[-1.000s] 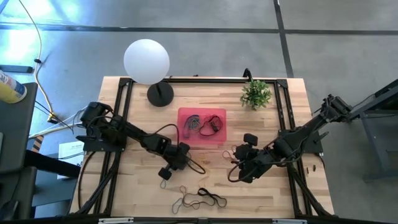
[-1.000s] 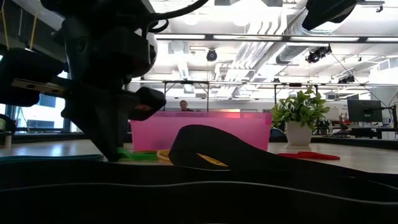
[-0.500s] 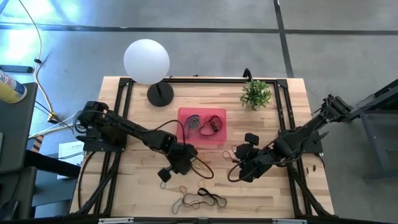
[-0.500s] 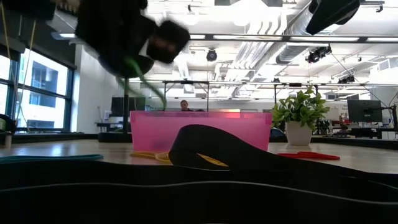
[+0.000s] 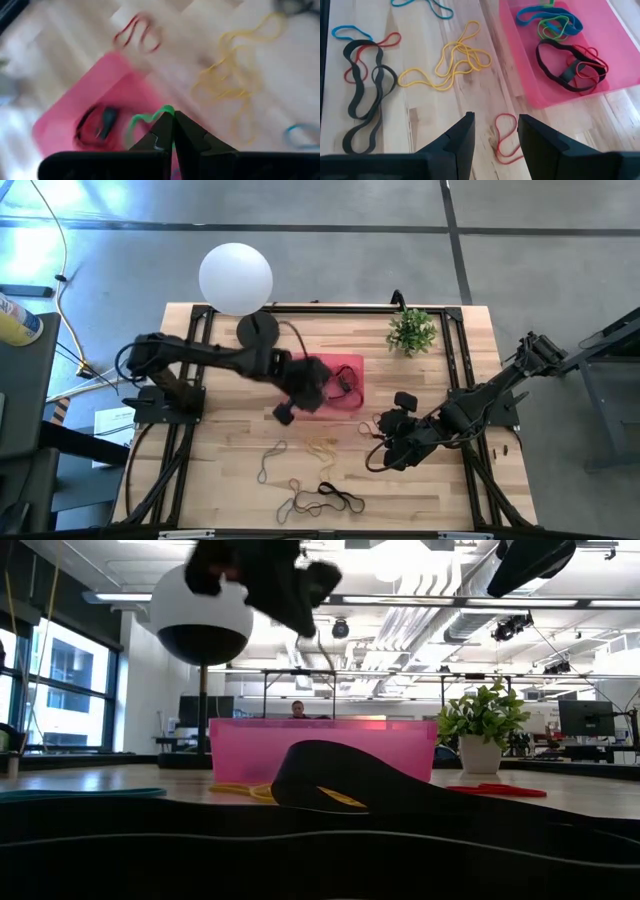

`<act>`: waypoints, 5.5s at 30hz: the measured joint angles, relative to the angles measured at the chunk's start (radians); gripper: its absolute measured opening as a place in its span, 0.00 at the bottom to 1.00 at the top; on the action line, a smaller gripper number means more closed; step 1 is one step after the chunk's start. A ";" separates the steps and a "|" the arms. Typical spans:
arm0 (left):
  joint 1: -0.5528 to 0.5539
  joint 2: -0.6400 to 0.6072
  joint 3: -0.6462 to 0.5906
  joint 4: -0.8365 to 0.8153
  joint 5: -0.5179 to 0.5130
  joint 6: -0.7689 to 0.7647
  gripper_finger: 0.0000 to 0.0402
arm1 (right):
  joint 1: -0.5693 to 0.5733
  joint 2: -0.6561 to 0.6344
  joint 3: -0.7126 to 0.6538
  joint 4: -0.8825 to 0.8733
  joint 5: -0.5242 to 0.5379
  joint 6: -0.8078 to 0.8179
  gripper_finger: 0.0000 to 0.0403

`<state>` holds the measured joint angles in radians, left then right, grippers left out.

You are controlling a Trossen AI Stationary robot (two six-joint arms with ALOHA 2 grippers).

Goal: Pick and place rubber bands into bin
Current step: Put the green rubber band into the red bin, then put the black rubber band into the red bin

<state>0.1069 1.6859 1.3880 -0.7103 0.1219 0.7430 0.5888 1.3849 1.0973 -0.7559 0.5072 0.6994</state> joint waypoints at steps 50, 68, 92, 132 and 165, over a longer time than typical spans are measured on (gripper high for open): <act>0.246 0.150 -0.097 0.092 0.046 0.113 0.00 | -0.033 0.000 0.000 0.037 0.044 0.008 0.35; 0.244 0.149 -0.097 0.088 0.092 0.079 0.27 | -0.033 -0.001 0.000 0.043 0.052 0.000 0.35; -0.066 -0.166 -0.097 -0.119 0.192 -0.102 0.34 | -0.025 0.169 0.000 -0.006 -0.097 0.031 0.35; -0.716 -0.223 -0.212 -0.161 -0.468 -0.800 0.29 | 0.120 0.488 0.000 0.648 -0.307 0.108 0.35; -0.716 -0.223 -0.212 -0.184 -0.582 -0.830 0.29 | 0.119 0.552 0.002 0.597 -0.362 0.016 0.35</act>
<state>-0.6086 1.4631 1.1763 -0.8940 -0.4603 -0.0868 0.7074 1.9373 1.0988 -0.1589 0.1451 0.7150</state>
